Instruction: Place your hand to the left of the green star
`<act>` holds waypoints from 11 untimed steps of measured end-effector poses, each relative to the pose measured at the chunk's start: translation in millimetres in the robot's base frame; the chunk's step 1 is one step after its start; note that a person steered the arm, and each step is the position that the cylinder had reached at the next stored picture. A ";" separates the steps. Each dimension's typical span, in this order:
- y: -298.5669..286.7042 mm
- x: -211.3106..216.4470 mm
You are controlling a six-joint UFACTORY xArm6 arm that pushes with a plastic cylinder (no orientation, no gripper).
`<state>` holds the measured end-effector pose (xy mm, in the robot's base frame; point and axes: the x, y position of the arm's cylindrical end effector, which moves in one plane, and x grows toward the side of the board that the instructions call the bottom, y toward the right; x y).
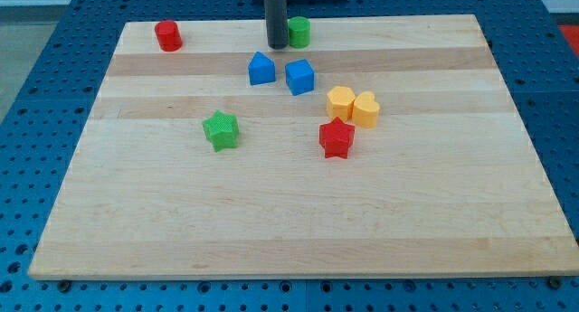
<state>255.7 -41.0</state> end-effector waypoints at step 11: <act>-79.3 212.0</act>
